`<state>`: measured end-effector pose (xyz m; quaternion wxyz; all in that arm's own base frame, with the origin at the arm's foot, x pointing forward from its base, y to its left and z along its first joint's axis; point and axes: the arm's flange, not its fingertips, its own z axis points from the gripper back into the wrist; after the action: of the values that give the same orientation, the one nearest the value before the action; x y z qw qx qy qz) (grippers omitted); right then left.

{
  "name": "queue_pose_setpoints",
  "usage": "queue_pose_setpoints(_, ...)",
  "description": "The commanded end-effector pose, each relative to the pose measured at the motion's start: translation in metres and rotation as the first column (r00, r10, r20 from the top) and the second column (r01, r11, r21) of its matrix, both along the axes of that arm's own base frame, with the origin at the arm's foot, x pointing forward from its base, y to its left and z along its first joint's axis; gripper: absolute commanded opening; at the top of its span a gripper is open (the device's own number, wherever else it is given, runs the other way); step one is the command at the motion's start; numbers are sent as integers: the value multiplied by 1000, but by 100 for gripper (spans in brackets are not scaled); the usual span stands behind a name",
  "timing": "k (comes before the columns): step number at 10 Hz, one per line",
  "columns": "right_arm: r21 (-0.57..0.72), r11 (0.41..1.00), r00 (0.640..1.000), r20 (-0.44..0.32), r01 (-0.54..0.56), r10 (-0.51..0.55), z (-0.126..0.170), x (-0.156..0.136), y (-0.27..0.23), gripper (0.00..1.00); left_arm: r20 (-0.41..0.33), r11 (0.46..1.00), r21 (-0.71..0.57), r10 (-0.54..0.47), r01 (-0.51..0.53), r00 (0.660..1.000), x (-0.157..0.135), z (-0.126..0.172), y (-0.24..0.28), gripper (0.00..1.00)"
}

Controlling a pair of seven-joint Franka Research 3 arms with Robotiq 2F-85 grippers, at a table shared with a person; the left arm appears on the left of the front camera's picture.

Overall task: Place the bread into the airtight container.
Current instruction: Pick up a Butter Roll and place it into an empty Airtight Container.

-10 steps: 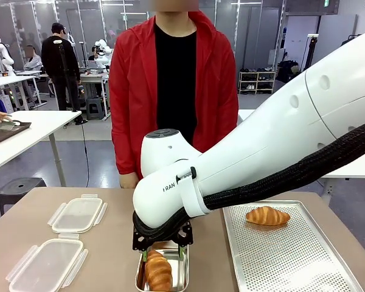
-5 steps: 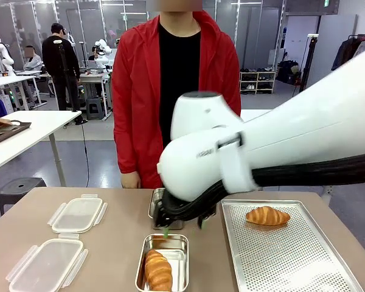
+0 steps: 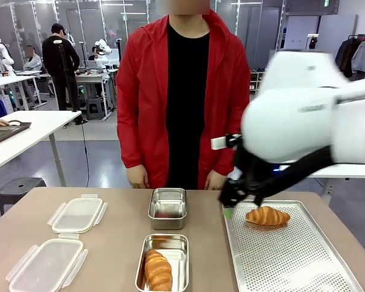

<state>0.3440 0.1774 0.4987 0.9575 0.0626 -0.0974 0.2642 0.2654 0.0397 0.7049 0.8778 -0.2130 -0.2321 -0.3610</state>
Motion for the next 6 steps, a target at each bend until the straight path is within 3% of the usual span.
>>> queue_pose_setpoints(1,56,990,991,45,-131,128,-2,-4,-56,100,6,1000,-2,-21,21,1000,0,1,-1,100)
queue_pose_setpoints(2,6,988,981,118,-154,152,-13,0,-79,100,6,1000,-2,-21,21,1000,0,1,-1,100)
queue_pose_setpoints(3,5,981,975,111,-193,191,-23,7,-101,100,6,1000,-2,-21,21,1000,0,1,-1,100)
queue_pose_setpoints(4,24,971,957,176,-238,230,-31,19,-122,100,6,1000,-2,-21,21,1000,0,1,-1,100)
queue_pose_setpoints(6,102,961,940,257,-256,224,-76,62,-137,100,6,1000,-2,-21,21,1000,0,1,-1,100)
